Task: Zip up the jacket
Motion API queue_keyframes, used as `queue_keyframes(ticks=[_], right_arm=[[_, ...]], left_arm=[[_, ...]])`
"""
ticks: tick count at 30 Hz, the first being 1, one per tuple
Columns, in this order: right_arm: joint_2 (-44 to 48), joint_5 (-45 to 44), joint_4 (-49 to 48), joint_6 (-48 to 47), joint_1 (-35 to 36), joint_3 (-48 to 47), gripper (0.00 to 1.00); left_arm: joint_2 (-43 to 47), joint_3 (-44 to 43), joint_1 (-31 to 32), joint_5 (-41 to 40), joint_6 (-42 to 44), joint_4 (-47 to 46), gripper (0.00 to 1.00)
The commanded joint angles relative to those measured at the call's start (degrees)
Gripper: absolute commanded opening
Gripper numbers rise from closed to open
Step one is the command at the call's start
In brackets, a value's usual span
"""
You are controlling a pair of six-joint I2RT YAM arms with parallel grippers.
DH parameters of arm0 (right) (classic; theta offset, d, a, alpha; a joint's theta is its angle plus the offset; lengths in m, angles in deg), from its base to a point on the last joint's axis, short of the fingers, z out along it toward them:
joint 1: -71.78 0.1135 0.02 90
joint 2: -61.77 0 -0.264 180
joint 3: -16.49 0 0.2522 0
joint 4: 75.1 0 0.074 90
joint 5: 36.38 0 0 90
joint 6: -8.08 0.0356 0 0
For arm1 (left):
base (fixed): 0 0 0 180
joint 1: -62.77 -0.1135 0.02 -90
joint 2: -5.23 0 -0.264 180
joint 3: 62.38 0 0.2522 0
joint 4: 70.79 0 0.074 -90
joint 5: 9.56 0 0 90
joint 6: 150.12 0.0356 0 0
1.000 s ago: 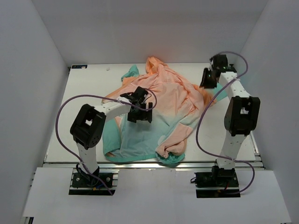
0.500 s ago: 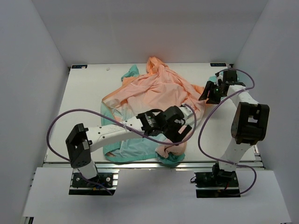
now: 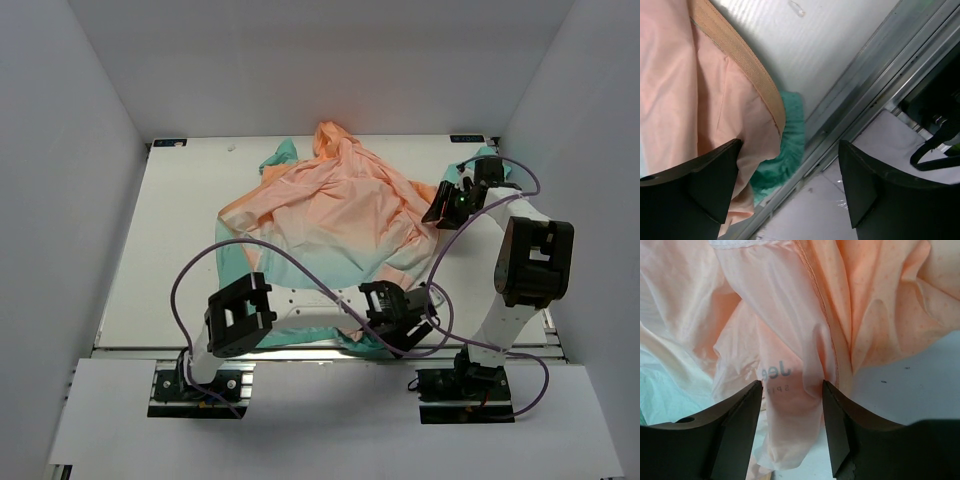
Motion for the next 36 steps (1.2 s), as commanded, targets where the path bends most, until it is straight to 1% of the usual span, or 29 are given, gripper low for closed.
queue_keyframes(ticks=[1,3,5,6,7,8,9,10,11,12,14,17,19,20,21,22,24,25,26,27,29,30,31,33,34,35,36], right_arm=[[0.86,-1.09,-1.42,-0.04,-0.13,0.28,0.57],[0.42,-1.54,-1.41,-0.05,-0.13,0.28,0.52],[0.24,-0.84,-1.5,-0.05,-0.13,0.45,0.47],[0.24,-0.4,-1.76,-0.31,-0.13,0.54,0.39],[0.15,-0.05,-1.85,-0.4,-0.13,0.63,0.32],[0.42,0.22,-2.03,-0.31,-0.13,0.72,0.27],[0.5,0.22,-2.46,-0.31,-0.13,0.81,0.16],[0.59,0.13,-2.47,-0.4,-0.13,0.89,0.1],[0.85,0.13,-2.56,-0.4,-0.13,0.81,0.06],[1.03,0.13,-2.56,-0.4,-0.13,0.72,0.0],[1.56,0.05,-2.91,-0.48,-0.13,0.63,0.0],[1.74,-1.09,-2.65,-0.05,-0.22,-0.76,0.0],[1.39,-1.62,-0.9,0.13,-0.3,-2.52,0.0],[1.3,-2.06,-0.02,0.13,-0.39,-4.53,0.0],[1.3,-2.59,0.77,0.39,-0.39,-5.6,0.0],[1.38,-3.2,1.91,0.57,-0.48,-6.83,0.0],[1.65,-5.75,4.99,0.57,-0.57,-10.51,0.0],[1.74,-7.06,6.48,0.66,-0.57,-12.18,0.0],[1.56,-9.6,9.63,0.57,-0.57,-13.94,0.0],[1.39,-10.41,11.05,0.31,-0.57,-17.44,0.0],[1.12,-11.2,13.52,0.13,-0.48,-20.62,0.0],[1.03,-10.94,15.79,0.13,-0.48,-22.2,0.0],[0.51,-10.77,16.77,-0.3,-0.22,-25.44,0.0],[-0.28,-12.08,19.75,-1.18,1.8,-29.06,0.0],[-1.5,-13.04,20.72,-2.32,3.02,-32.9,0.0],[-2.39,-14.62,21.69,-2.77,5.56,-35.12,0.0],[-3.53,-15.15,22.66,-3.38,8.2,-37.49,0.0]], left_arm=[[-0.31,-3.39,0.82,-4.33,-2.64,2.36,0.84],[-1.02,-4.53,0.73,-7.76,-3.26,3.85,0.82],[-2.07,-6.02,0.82,-9.52,-3.97,5.52,0.74],[-2.08,-5.85,0.73,-10.66,-3.88,5.09,0.7],[-2.25,-5.68,0.64,-11.02,-3.88,4.65,0.66],[-2.6,-5.5,0.73,-11.81,-3.88,4.3,0.58],[-2.86,-5.76,0.47,-12.86,-4.31,4.29,0.54],[-3.21,-6.02,0.29,-12.87,-4.58,4.38,0.49],[-3.57,-6.29,-0.06,-13.3,-5.1,4.56,0.42],[-4.35,-7.16,-0.84,-13.74,-6.24,5.51,0.23],[-4.62,-7.43,-1.81,-14.1,-6.95,5.87,0.0],[-3.58,-7.96,-4.1,-13.22,-7.83,6.23,0.0],[0.28,-6.65,-4.63,-12.08,-7.22,5.0,0.0],[2.12,-5.77,-4.89,-10.69,-6.7,2.56,0.0],[6.41,-4.54,-5.07,-9.37,-5.3,0.88,0.0],[8.54,-1.83,-5.24,-8.22,-4.85,-0.96,0.0],[12.76,1.08,-6.21,-2.69,-3.62,-6.06,0.0],[16.87,2.48,-6.56,-0.93,-3.44,-7.73,0.0],[18.82,5.81,-7.52,3.26,-3.27,-11.23,0.0],[20.67,7.4,-8.05,5.3,-3.0,-12.74,0.0],[25.77,12.31,-9.37,8.91,-3.53,-17.12,0.0],[27.35,13.91,-9.72,13.45,-3.7,-18.28,0.0],[28.85,15.32,-10.08,14.72,-5.18,-19.25,0.0],[33.33,19.89,-11.04,17.88,-7.29,-20.58,0.0],[34.91,21.47,-11.22,17.72,-8.26,-20.58,0.0],[38.06,23.22,-11.74,17.54,-9.58,-19.97,0.0],[39.74,27.33,-12.01,17.37,-10.9,-19.96,0.0]])
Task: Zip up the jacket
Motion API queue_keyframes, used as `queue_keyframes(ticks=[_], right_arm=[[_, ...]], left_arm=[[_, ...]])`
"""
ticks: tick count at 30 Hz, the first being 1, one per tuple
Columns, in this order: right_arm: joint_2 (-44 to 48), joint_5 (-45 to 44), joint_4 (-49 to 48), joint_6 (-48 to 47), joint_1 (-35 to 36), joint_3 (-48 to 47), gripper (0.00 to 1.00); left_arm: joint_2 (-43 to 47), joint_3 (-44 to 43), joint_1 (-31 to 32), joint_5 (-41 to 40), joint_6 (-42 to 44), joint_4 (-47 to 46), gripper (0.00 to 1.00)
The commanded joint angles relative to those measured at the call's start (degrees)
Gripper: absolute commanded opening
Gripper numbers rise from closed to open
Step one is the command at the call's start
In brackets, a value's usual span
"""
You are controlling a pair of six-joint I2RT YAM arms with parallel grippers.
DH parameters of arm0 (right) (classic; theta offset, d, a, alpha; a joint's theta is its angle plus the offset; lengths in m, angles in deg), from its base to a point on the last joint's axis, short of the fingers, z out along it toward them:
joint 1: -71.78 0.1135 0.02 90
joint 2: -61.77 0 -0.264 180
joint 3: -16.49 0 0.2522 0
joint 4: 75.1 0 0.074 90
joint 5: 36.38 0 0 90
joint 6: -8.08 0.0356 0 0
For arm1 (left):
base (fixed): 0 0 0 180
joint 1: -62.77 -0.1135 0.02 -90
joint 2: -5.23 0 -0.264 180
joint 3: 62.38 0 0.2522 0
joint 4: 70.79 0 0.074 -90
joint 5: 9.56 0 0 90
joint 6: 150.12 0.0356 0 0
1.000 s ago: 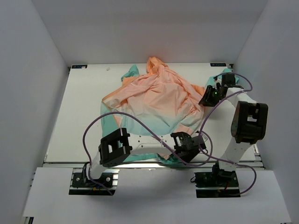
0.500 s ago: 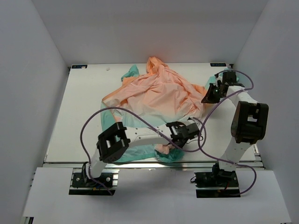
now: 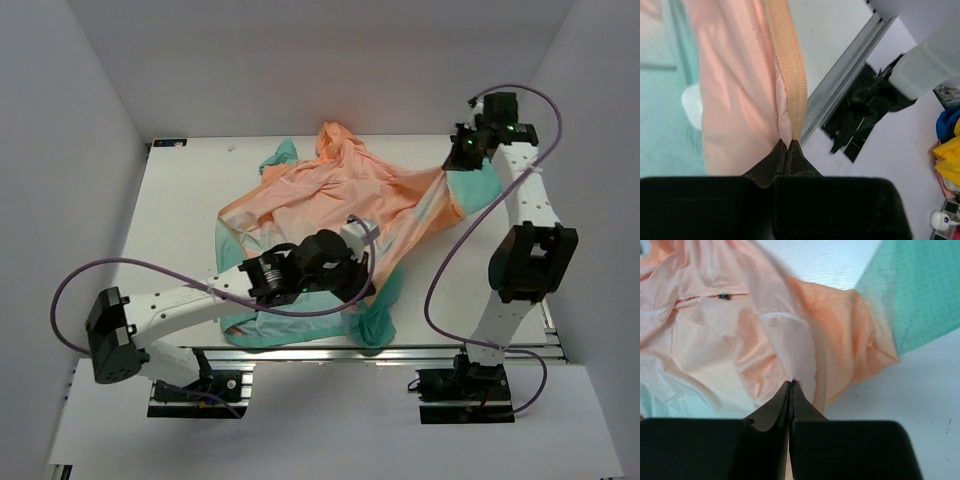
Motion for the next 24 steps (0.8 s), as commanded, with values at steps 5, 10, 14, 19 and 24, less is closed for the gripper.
queue_keyframes(ticks=[5,10,14,19,24], right_arm=[[-13.17,-9.6,8.41,-1.45,17.91,-22.48,0.0],[-21.7,-14.35,1.06,-0.9,27.85,-23.4,0.0],[-29.17,-13.4,-4.68,-1.61,32.26,-27.59,0.28],[-24.04,-10.05,-7.66,-0.38,32.8,-26.49,0.52],[-9.52,-16.91,-8.72,-1.79,32.62,-13.58,0.89]], left_arm=[[13.08,20.54,-3.28,6.92,-14.49,-2.76,0.0],[18.8,36.52,-7.23,10.6,-23.29,-8.13,0.0],[22.32,38.85,-9.61,9.57,-26.02,-4.29,0.13],[27.59,35.86,-9.7,3.42,-26.81,3.19,0.8],[29.27,29.63,-9.88,-4.65,-26.2,12.77,0.98]])
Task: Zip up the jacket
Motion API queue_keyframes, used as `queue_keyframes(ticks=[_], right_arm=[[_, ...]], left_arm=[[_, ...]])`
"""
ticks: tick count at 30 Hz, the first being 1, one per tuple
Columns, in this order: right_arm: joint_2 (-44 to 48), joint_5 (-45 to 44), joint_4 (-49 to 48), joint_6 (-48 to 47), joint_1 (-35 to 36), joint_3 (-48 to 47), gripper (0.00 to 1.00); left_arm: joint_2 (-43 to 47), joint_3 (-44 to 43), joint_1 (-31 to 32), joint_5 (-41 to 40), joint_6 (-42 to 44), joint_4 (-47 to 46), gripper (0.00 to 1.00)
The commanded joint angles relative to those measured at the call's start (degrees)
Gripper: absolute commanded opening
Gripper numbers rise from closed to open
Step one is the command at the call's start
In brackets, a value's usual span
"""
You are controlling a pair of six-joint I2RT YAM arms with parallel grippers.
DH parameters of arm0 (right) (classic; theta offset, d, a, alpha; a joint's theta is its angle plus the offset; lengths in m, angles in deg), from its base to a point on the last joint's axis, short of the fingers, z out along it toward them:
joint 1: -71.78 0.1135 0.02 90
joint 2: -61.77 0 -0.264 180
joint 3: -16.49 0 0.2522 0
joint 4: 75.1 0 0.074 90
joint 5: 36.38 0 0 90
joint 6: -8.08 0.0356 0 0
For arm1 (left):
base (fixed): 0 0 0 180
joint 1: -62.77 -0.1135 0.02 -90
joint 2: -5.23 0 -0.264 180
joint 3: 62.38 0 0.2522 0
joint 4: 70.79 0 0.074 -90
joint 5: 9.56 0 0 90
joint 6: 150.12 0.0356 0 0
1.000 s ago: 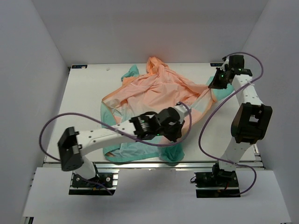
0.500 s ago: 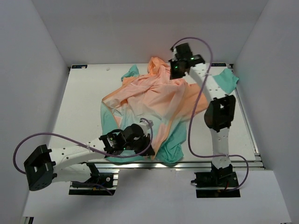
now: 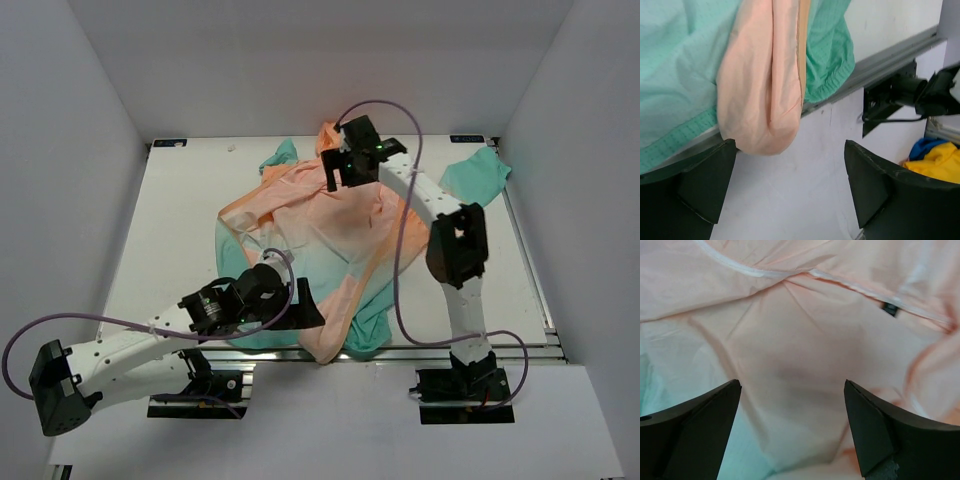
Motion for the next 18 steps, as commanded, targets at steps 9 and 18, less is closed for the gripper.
queue_keyframes(ticks=[9,18], right_arm=[[35.65,5.33,-9.59,12.02,-12.63,41.86,0.89],[23.75,15.27,-15.14,11.14,-21.77,42.78,0.89]], left_arm=[[-13.43,-17.42,-7.54,-13.56,9.02,6.53,0.98],[-35.93,-25.5,-19.32,-0.54,18.7,-2.54,0.98]])
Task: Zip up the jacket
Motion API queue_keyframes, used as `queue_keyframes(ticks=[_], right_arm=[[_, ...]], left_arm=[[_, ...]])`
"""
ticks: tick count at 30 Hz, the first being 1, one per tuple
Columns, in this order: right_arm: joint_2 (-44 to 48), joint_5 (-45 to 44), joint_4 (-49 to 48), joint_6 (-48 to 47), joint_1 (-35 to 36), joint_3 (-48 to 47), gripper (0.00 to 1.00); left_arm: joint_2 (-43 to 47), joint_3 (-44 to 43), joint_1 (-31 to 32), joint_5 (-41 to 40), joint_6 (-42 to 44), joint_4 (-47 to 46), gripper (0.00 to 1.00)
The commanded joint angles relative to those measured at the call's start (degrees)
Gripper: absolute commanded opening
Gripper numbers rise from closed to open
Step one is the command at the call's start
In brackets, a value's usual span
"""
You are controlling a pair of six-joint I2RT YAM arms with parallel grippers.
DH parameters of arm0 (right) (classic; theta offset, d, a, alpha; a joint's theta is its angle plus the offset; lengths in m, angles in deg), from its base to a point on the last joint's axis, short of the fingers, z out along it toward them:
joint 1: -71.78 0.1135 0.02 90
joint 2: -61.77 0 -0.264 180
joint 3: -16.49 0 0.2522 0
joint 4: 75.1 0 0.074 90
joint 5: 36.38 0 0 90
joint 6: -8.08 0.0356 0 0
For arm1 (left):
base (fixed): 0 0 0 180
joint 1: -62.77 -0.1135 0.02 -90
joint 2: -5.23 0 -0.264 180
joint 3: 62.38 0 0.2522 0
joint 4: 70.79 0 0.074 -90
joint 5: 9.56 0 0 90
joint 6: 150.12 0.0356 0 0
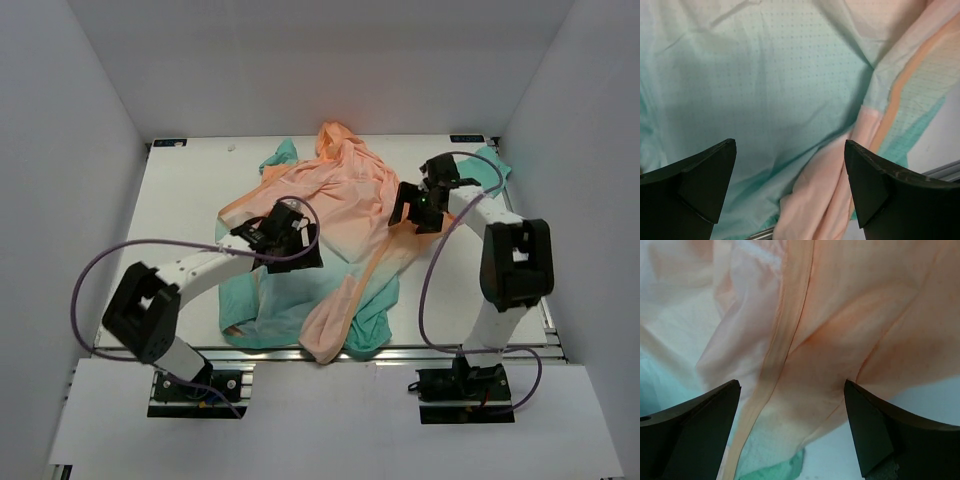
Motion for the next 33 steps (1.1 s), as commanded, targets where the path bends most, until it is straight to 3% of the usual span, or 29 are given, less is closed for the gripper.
queue_keyframes(ticks=[1,10,19,23,28,33], right_arm=[[-5.17,5.25,-4.45,1.36,-2.69,-4.79,0.89],[-18.97,1.81,-0.33,3.03,-11.66,-15.05,0.89],[-29.97,4.01,6.61,-5.22,-16.5,-37.03,0.9],[-24.46,8.22,8.65,-9.62,-16.24,-39.69,0.89],[-14.97,13.84,6.98,-10.42,-16.33,-33.29,0.89],[-11.51,20.26,2.49,-8.22,-16.33,-23.87,0.89]], left_arm=[[-4.84,-5.27,-2.3,5.15,5.46,-2.3,0.98],[-21.89,-10.45,-6.7,14.55,5.11,-6.35,0.98],[-39.91,-33.47,-7.41,16.58,9.41,-0.29,0.98],[-38.09,-38.41,-7.41,14.04,12.31,2.0,0.98],[-27.92,-34.48,-7.15,12.7,13.46,3.85,0.98],[-18.41,-29.8,0.48,6.49,13.64,8.76,0.98]])
